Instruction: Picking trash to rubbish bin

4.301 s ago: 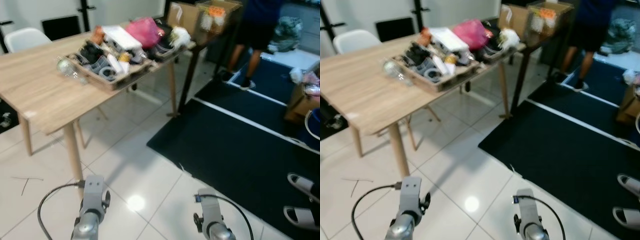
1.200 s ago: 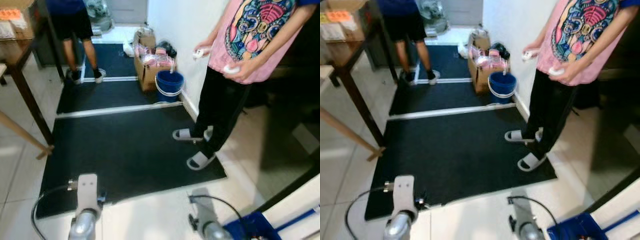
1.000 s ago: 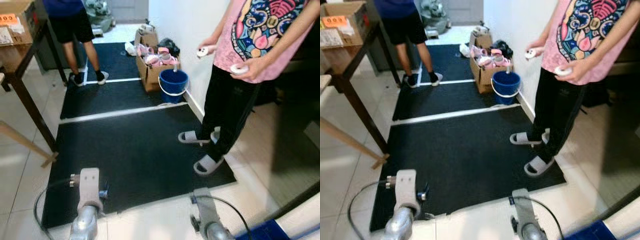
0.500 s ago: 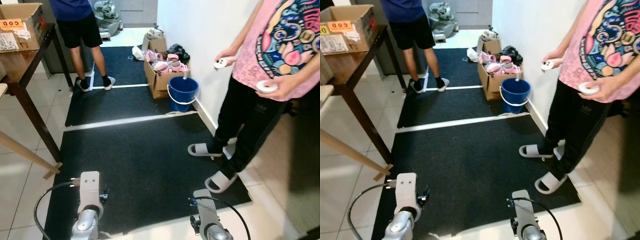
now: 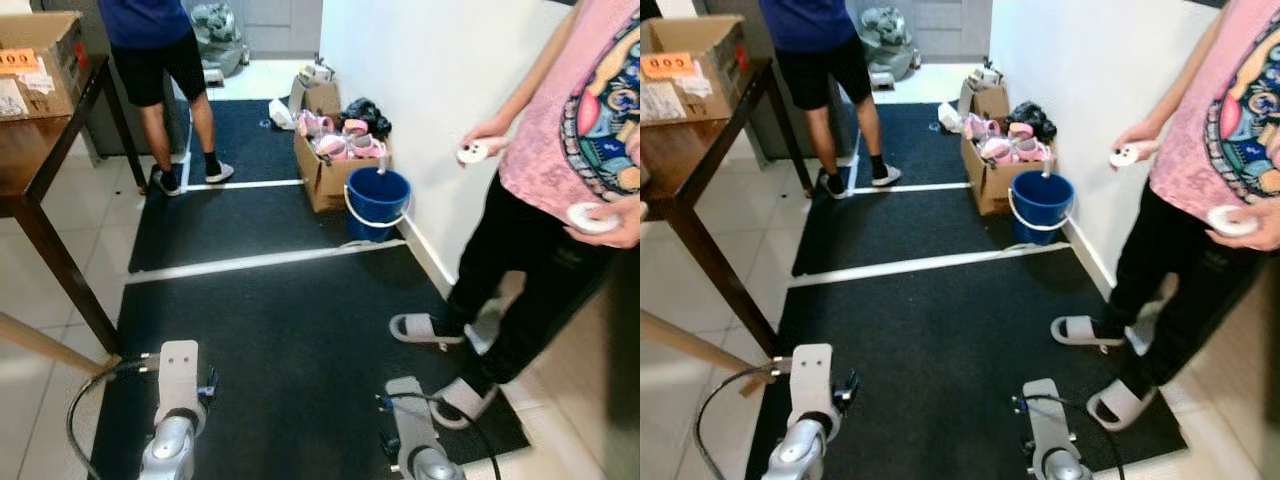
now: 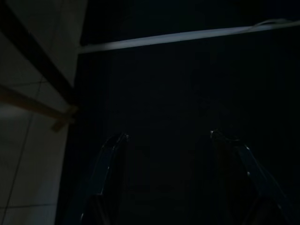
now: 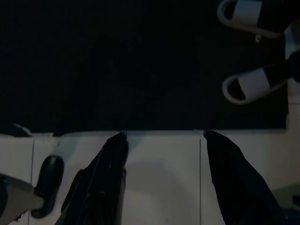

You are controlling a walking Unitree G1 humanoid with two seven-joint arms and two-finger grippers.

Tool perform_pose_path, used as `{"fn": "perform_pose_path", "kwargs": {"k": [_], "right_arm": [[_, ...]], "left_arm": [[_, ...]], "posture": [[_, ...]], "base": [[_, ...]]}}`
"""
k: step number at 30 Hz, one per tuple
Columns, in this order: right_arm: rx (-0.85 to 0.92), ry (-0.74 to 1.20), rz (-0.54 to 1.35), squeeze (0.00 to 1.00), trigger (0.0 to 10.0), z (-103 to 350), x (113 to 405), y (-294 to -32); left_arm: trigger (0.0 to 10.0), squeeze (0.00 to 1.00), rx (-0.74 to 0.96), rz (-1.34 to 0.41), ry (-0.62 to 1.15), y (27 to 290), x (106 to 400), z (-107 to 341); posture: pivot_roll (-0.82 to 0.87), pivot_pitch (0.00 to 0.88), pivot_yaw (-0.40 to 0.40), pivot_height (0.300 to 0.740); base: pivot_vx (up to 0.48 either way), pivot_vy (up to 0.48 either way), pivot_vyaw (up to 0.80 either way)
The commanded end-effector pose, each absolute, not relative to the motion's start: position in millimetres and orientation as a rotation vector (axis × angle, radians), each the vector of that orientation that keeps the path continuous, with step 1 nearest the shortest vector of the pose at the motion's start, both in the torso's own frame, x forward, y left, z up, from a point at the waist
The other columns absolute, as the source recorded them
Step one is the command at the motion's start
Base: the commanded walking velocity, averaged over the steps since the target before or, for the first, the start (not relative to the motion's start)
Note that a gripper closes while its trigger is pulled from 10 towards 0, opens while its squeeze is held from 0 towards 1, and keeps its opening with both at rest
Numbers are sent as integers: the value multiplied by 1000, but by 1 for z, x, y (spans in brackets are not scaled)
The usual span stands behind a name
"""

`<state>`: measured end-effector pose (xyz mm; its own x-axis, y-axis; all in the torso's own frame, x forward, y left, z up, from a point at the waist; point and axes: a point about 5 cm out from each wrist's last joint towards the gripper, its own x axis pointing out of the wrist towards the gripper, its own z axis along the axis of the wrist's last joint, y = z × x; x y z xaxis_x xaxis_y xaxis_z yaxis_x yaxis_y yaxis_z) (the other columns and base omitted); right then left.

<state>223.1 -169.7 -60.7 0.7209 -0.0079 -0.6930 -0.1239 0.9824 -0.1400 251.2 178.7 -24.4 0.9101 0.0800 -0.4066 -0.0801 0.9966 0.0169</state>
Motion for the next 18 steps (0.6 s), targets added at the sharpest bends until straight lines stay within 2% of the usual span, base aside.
{"fn": "perform_pose_path", "kwargs": {"k": [1,18], "right_arm": [[-183,770,65,0,10000,-62,222,-170],[-181,764,64,0,10000,-60,224,-169]], "left_arm": [[10000,0,6,70,437,177,248,-28],[10000,0,3,73,437,178,250,-27]], "posture": [[17,38,-9,740],[16,40,-13,740]], "base": [[382,0,0],[377,0,0]]}}
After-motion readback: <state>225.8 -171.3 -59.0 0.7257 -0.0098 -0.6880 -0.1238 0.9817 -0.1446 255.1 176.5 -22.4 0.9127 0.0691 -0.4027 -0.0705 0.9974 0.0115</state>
